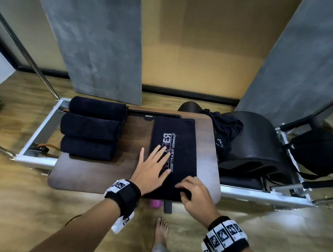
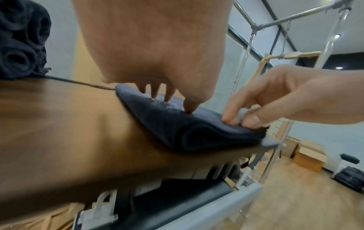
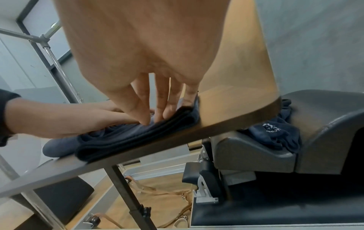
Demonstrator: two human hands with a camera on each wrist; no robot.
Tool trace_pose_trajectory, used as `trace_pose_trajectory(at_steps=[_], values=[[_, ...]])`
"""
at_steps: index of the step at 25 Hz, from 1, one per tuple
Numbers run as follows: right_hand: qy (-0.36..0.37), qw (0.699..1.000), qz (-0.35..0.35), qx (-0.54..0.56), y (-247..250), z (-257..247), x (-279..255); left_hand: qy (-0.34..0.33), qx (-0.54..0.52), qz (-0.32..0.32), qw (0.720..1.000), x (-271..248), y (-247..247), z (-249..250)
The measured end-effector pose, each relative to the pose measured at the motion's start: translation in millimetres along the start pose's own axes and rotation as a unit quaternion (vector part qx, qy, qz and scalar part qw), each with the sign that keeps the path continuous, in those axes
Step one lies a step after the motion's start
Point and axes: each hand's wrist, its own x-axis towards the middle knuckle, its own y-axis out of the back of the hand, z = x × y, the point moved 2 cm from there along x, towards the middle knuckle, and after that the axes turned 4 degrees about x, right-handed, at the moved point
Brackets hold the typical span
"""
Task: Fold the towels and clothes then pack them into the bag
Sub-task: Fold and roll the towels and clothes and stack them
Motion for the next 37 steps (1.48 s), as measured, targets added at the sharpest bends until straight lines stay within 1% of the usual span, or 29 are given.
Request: trace_pose_trajectory(at_steps=[3,7,9,11,15,17,19,22,23,25,27,30,32,35,36,37], values=[[0.011,1.0,0.021,-0.007,-10,-1,-18,-0.04,-0.023,0.038,0.998,-45,-19,4],[0.006,0.998,0.037,-0.05,-21,-7,-30,-0.06,-0.116,0.077,0.988,-86,-30,-5],[-0.001,0.997,0.045,-0.063,-24,-10,-31,-0.077,-0.144,0.122,0.979,-98,-30,-14],[-0.01,0.997,0.051,-0.06,-27,-11,-33,-0.08,-0.149,0.162,0.972,-105,-30,-21],[-0.008,0.996,0.052,-0.074,-31,-16,-36,-0.067,-0.133,0.183,0.972,-106,-22,-25],[-0.005,0.995,0.054,-0.082,-31,-16,-35,-0.04,-0.154,0.191,0.969,-102,-17,-25],[-0.013,0.995,0.054,-0.089,-32,-15,-33,0.016,-0.204,0.182,0.962,-93,-13,-25],[-0.052,0.994,0.069,-0.074,-34,-15,-28,0.137,-0.264,0.131,0.946,-78,-9,-26],[-0.053,0.992,0.08,-0.078,-33,-15,-26,0.168,-0.268,0.113,0.942,-73,-9,-26],[-0.023,0.988,0.102,-0.115,-31,-16,-21,0.204,-0.267,0.092,0.937,-68,-10,-26],[-0.001,0.982,0.118,-0.145,-28,-16,-16,0.222,-0.275,0.091,0.931,-64,-9,-27],[-0.012,0.979,0.124,-0.16,-20,-12,-6,0.238,-0.294,0.099,0.92,-61,-9,-28],[-0.029,0.986,0.119,-0.117,-15,-9,2,0.237,-0.31,0.115,0.914,-62,-8,-27],[-0.1,0.99,0.1,-0.02,-5,-3,16,0.246,-0.347,0.155,0.891,-67,-7,-24],[-0.12,0.989,0.087,-0.01,-1,-2,20,0.24,-0.332,0.178,0.895,-69,-6,-22],[-0.131,0.989,0.071,-0.012,1,-1,25,0.22,-0.298,0.21,0.905,-70,-4,-20]])
